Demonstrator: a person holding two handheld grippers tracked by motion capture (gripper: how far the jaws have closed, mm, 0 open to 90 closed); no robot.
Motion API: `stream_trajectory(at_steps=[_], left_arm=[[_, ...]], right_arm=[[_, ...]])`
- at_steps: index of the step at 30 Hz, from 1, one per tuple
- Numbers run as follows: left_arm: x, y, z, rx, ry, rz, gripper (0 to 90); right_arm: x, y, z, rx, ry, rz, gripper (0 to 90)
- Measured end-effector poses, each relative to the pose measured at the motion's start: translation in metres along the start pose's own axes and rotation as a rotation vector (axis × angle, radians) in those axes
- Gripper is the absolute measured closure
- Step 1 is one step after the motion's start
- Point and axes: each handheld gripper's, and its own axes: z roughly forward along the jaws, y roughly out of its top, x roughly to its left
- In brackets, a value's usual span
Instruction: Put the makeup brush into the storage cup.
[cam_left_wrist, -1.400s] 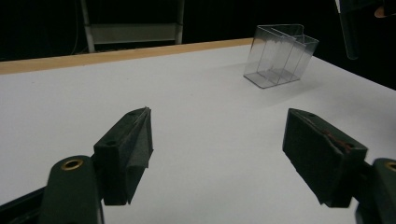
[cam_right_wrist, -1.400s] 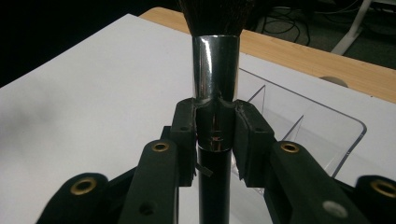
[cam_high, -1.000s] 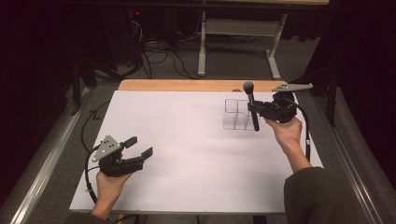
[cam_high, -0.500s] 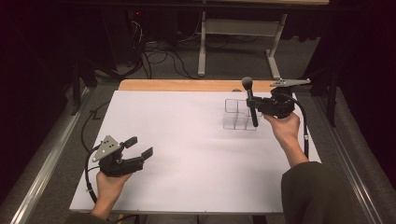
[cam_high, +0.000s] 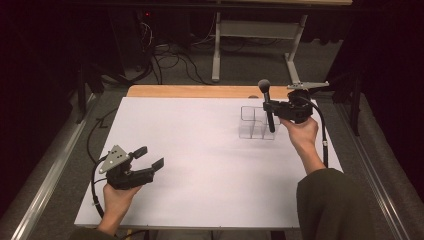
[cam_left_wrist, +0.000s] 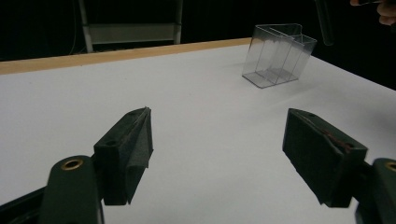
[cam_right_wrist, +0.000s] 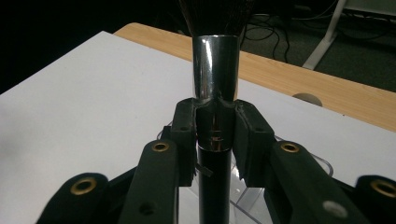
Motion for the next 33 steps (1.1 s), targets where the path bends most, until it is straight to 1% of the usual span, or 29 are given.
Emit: stream_trajectory(at_steps=[4, 6, 8, 12, 14, 15, 17, 18, 22, 28, 33], left_arm=[[0.000, 0.000, 0.000, 0.000, -0.001, 0.000, 24.5], [0.000, 0.000, 0.000, 0.000, -0.001, -0.001, 24.5], [0.000, 0.000, 0.000, 0.000, -0.002, 0.000, 24.5], [-0.001, 0.000, 0.001, 0.001, -0.003, 0.002, 24.5], [0.000, 0.000, 0.000, 0.001, -0.003, 0.001, 24.5], [0.000, 0.000, 0.000, 0.000, -0.003, 0.001, 24.5], [0.000, 0.000, 0.000, 0.000, -0.003, 0.002, 24.5], [-0.001, 0.000, 0.000, 0.000, -0.004, 0.002, 24.5], [-0.001, 0.000, 0.000, 0.000, -0.005, 0.003, 24.5], [-0.001, 0.000, 0.001, -0.001, -0.007, 0.004, 24.5], [-0.001, 0.000, 0.001, 0.000, -0.009, 0.003, 24.5]], right_arm=[[-0.001, 0.001, 0.003, 0.004, -0.012, 0.008, 74.0], [-0.002, 0.002, 0.004, -0.003, -0.019, 0.000, 74.0], [-0.002, 0.003, 0.004, -0.003, -0.025, 0.012, 74.0], [-0.004, 0.005, 0.006, -0.011, -0.041, 0.011, 74.0], [-0.005, 0.007, 0.007, -0.016, -0.050, 0.001, 74.0], [-0.005, 0.008, 0.007, -0.012, -0.053, 0.012, 74.0], [-0.007, 0.009, 0.008, -0.019, -0.059, 0.000, 74.1], [-0.006, 0.010, 0.009, -0.016, -0.063, 0.014, 74.0], [-0.006, 0.011, 0.011, -0.013, -0.071, 0.015, 74.0], [-0.011, 0.013, 0.015, -0.011, -0.089, 0.012, 74.1], [-0.013, 0.017, 0.016, -0.013, -0.106, 0.023, 74.1]])
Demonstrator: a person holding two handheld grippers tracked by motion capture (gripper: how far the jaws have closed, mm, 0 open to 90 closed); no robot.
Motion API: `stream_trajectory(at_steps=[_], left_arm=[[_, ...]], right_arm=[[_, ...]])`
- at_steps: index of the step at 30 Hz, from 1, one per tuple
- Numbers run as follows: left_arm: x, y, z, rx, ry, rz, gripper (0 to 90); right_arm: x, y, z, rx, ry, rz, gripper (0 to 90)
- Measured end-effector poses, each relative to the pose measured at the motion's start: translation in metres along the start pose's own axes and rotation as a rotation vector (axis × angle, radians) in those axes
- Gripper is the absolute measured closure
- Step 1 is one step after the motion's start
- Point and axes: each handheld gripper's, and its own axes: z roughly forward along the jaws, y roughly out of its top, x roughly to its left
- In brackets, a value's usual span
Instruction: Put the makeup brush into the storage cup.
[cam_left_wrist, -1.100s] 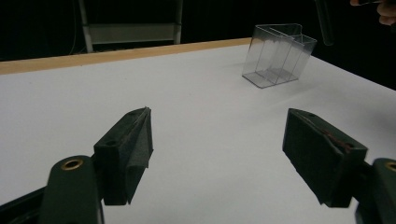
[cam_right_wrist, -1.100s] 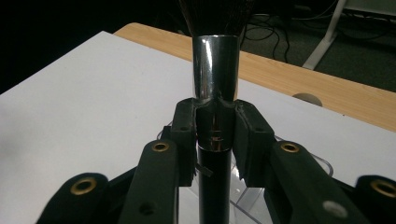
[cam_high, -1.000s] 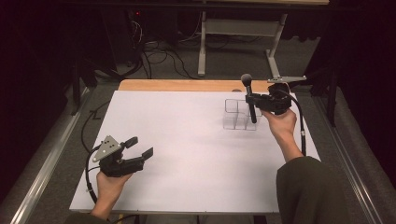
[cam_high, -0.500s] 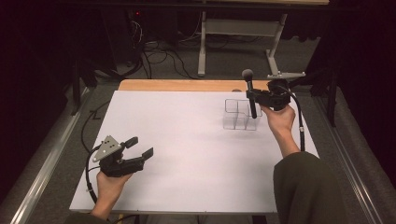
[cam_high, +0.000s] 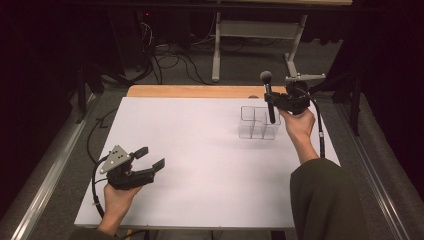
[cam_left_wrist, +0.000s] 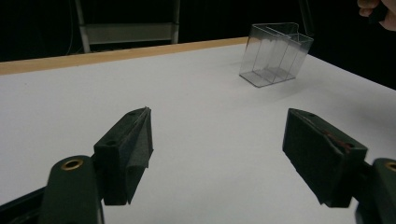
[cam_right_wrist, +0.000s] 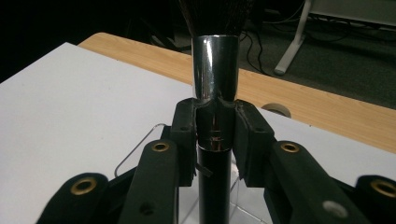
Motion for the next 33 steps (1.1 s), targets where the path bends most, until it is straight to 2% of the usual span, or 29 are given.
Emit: stream_trajectory(at_steps=[14, 33], left_arm=[[-0.001, 0.000, 0.000, 0.001, -0.004, 0.004, 24.5], [0.000, 0.000, 0.001, 0.001, -0.008, 0.000, 24.5]], right_arm=[[-0.003, -0.001, 0.007, -0.007, -0.024, 0.008, 74.0], [-0.007, -0.005, 0.015, 0.014, -0.044, 0.012, 74.0]])
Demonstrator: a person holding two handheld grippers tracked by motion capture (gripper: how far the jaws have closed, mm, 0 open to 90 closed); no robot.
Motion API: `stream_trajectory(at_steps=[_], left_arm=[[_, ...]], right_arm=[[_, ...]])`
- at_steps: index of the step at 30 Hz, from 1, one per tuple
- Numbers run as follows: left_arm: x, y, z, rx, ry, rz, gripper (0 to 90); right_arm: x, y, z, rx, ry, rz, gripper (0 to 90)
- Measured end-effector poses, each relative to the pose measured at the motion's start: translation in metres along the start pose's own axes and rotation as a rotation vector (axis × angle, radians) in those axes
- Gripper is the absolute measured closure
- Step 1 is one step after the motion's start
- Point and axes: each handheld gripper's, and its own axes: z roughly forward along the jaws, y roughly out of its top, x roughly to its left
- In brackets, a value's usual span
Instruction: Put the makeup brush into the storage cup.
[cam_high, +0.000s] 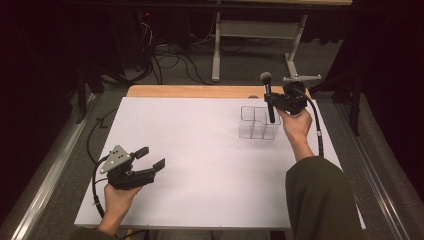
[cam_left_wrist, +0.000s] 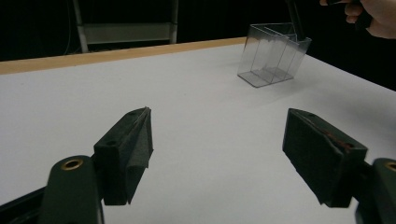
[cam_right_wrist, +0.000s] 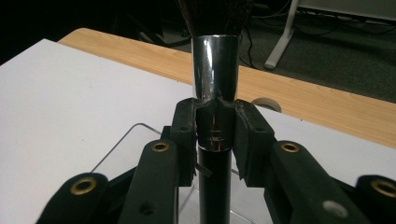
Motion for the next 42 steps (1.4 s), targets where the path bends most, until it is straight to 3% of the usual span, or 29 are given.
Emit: stream_trajectory(at_steps=[42], left_arm=[[0.000, 0.000, 0.000, -0.001, 0.002, -0.001, 24.5]], right_arm=[[-0.004, -0.014, 0.007, 0.051, -0.013, -0.002, 73.8]])
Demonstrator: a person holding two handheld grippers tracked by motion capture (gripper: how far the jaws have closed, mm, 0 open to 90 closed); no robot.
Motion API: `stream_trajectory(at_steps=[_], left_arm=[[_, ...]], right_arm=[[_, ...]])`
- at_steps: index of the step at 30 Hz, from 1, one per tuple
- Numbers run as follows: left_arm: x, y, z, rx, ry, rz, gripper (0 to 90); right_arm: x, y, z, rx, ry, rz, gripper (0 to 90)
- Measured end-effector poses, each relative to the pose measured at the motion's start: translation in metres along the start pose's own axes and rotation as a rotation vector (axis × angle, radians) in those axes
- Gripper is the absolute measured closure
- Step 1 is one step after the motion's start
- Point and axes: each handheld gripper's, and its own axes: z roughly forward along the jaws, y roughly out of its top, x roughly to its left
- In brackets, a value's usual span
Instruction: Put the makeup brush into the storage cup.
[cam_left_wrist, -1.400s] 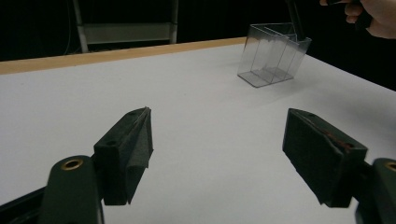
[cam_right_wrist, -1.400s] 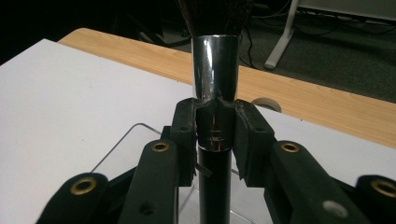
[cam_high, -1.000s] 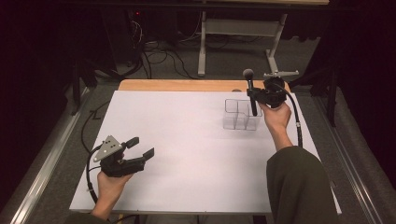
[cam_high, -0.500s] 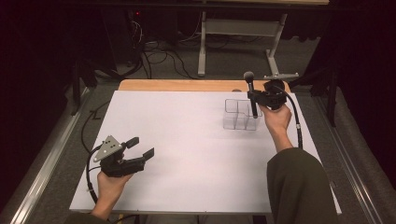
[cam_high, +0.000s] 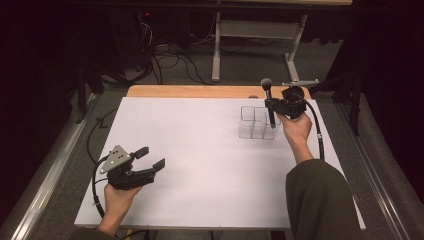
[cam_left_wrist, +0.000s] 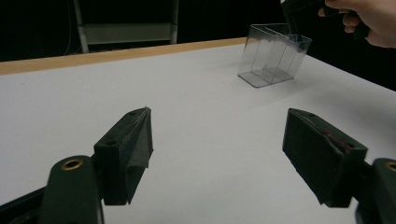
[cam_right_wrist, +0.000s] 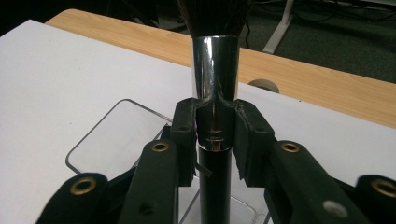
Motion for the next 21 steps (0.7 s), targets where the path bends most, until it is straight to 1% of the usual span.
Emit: stream_trajectory(at_steps=[21], left_arm=[[-0.0002, 0.0000, 0.0002, 0.001, 0.000, 0.000, 24.5]], right_arm=[[-0.0026, -0.0079, 0.0021, 0.027, -0.010, -0.009, 73.8]])
